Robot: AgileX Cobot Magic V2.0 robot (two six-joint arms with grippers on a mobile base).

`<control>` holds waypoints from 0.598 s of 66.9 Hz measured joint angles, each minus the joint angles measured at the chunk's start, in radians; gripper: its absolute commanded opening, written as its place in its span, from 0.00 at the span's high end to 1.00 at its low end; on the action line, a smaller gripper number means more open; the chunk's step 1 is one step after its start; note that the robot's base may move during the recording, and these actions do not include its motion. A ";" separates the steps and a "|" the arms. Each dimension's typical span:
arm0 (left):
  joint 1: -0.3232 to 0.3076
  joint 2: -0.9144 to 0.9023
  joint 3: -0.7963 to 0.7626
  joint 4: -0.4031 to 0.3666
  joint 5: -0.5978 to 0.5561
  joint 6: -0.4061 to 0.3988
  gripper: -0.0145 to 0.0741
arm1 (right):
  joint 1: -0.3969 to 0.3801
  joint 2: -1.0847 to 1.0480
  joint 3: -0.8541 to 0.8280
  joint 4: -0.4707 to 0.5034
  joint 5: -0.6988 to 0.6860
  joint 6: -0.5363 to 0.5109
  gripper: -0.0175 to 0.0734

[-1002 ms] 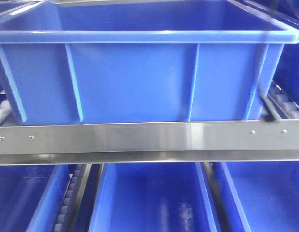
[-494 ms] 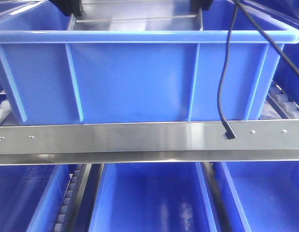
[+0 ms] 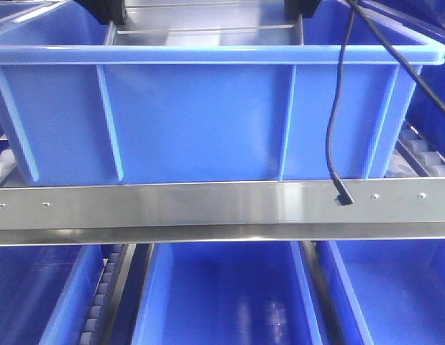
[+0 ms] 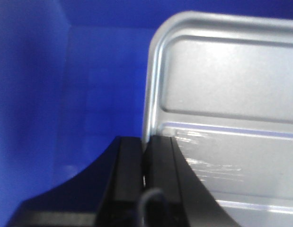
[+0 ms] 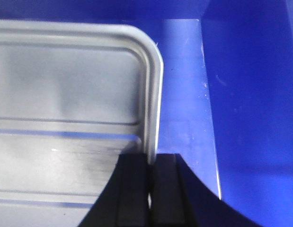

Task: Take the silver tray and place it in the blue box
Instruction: 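Open both grippers and lift them out of the blue bin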

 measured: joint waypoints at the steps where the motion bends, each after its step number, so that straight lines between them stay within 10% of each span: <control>1: 0.000 0.000 0.000 0.000 0.000 0.000 0.95 | 0.000 0.000 0.000 0.000 0.000 0.000 0.74; 12: 0.000 0.000 0.000 0.037 -0.002 0.002 0.95 | 0.000 0.000 0.000 0.002 -0.005 0.000 0.69; 24: 0.004 0.000 -0.004 0.069 0.008 0.000 0.93 | 0.000 0.002 0.000 0.029 -0.028 0.000 0.29; 40: 0.033 0.002 -0.006 0.014 0.017 0.002 0.48 | 0.016 0.003 0.000 0.062 -0.099 0.000 0.21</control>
